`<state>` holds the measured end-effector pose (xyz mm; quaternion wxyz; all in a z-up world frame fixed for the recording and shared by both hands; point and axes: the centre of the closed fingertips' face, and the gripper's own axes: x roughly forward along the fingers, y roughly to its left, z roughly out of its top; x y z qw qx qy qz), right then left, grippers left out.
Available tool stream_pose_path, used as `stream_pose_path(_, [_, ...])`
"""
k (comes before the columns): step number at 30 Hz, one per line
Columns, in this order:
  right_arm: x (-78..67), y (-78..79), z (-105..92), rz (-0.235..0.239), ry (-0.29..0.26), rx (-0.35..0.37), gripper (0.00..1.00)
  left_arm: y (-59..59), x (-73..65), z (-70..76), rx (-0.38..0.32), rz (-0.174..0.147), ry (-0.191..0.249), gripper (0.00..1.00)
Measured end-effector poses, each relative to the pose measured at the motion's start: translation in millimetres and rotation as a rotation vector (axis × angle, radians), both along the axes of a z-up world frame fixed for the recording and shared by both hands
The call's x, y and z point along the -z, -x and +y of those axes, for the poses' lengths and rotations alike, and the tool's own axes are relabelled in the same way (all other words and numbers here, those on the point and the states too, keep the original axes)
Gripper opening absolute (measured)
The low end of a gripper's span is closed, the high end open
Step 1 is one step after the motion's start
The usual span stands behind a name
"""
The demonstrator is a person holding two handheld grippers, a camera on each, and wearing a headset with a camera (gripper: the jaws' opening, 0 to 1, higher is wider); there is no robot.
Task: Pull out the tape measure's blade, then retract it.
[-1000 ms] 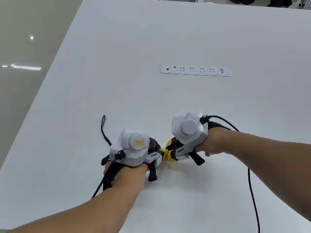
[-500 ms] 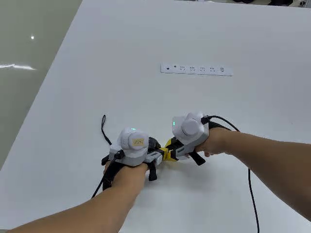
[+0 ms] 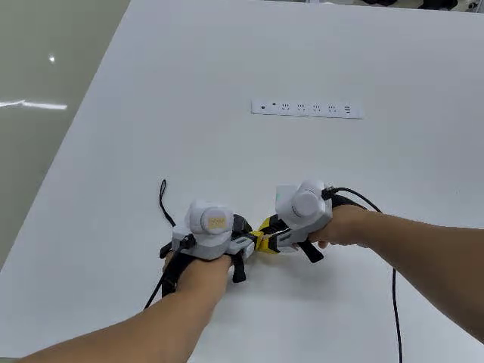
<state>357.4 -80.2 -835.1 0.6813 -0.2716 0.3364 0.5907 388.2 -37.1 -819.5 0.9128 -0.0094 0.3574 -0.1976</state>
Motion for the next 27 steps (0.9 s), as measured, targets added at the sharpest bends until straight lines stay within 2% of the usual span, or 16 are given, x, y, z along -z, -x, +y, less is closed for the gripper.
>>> stream_pose_path(10, [1.1,0.8,-1.9,-0.012,0.024,-0.014,0.15,-0.4,0.6,-0.6,0.003,0.000,0.007,0.70])
stream_pose_path(19, [2.0,-1.1,4.4,-0.010,-0.015,-0.004,0.14,-1.0,1.0,-0.4,0.000,0.004,0.012,0.70])
stream_pose_path(27, [1.1,-1.2,8.2,-0.009,-0.050,0.001,0.14,-1.3,-0.1,0.8,-0.011,0.010,0.035,0.70])
